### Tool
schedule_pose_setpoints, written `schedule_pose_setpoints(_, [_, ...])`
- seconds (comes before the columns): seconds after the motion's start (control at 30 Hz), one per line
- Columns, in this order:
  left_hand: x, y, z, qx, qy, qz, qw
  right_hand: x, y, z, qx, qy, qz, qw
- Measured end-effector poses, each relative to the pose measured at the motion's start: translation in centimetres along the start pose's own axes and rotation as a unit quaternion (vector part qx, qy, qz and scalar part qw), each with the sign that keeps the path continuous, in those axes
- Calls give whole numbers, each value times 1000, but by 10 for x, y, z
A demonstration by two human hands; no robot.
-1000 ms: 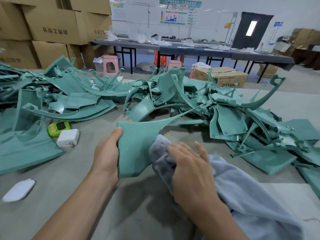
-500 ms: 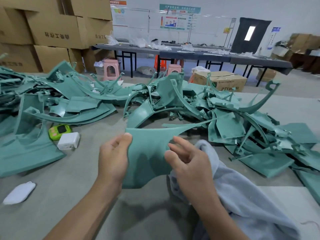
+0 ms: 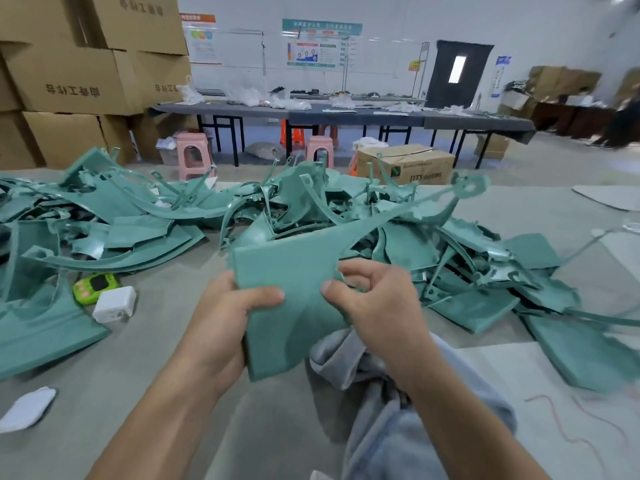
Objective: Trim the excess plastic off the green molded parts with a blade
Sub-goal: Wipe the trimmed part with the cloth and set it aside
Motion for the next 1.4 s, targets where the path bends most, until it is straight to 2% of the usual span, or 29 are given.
schedule_pose_setpoints(0.07, [20,18,10,71,51,-47,995,-20,-23,21,-47,120,99,987])
schedule_pose_setpoints(0.1, [36,26,19,123,65,-120,983,-24,-34,35,-65,126,101,985])
schedule_pose_setpoints(0.13, [56,32,30,173,53,-221,958,-24,-40,48,-68,82,45,993])
schedule_pose_setpoints(0.2, [100,30,54,227,-47,-386,893,-26,-44,74,-51,-37,-132,989])
schedule_pose_setpoints(0.27, [137,15,77,197,-195,-437,856,-49,-44,102,-17,-41,-254,966])
schedule_pose_setpoints(0.33, [165,4,100,199,-288,-460,816,-82,-34,134,-7,-6,-334,942])
schedule_pose_setpoints(0.4, [177,-1,114,229,-302,-431,819,-112,-19,167,0,36,-367,929])
schedule_pose_setpoints(0.47, [202,-14,130,233,-301,-369,847,-146,7,210,21,106,-362,926])
schedule_pose_setpoints(0.53, [228,-41,146,186,-304,-270,894,-171,31,255,42,174,-386,905])
schedule_pose_setpoints(0.6, [261,-78,168,127,-285,-233,921,-188,53,301,53,226,-411,881])
schedule_pose_setpoints(0.67, [291,-121,197,58,-304,-218,926,-203,76,347,78,297,-424,852])
schedule_pose_setpoints(0.73, [318,-169,222,-55,-342,-169,923,-216,96,393,116,378,-409,822])
schedule_pose_setpoints(0.8, [341,-214,249,-179,-380,-135,898,-223,117,440,164,457,-383,786])
schedule_pose_setpoints(0.93, [372,-281,306,-362,-444,-124,810,-215,158,525,243,547,-381,704])
schedule_pose_setpoints(1.03, [387,-316,347,-459,-469,-112,746,-204,178,583,280,603,-403,629])
schedule_pose_setpoints(1.13, [398,-334,382,-532,-461,-61,707,-203,193,632,305,654,-408,560])
schedule_pose_setpoints(1.2, [410,-334,402,-549,-473,-39,688,-216,197,661,298,689,-393,531])
schedule_pose_setpoints(1.3, [433,-323,418,-511,-545,-57,662,-252,197,701,220,759,-398,466])
schedule_pose_setpoints(1.37, [445,-315,414,-463,-579,-98,664,-273,200,722,165,789,-416,422])
schedule_pose_setpoints(1.4, [450,-311,407,-439,-589,-115,669,-278,205,729,164,788,-422,418])
Point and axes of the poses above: each hand's wrist, its own z-axis away from the middle knuckle, its own x-axis out of the palm, y = z × x, the point moved 4 cm from there along -z, towards the middle knuckle, and after that the axes turned 8 degrees about -y, right-handed, at the moved point
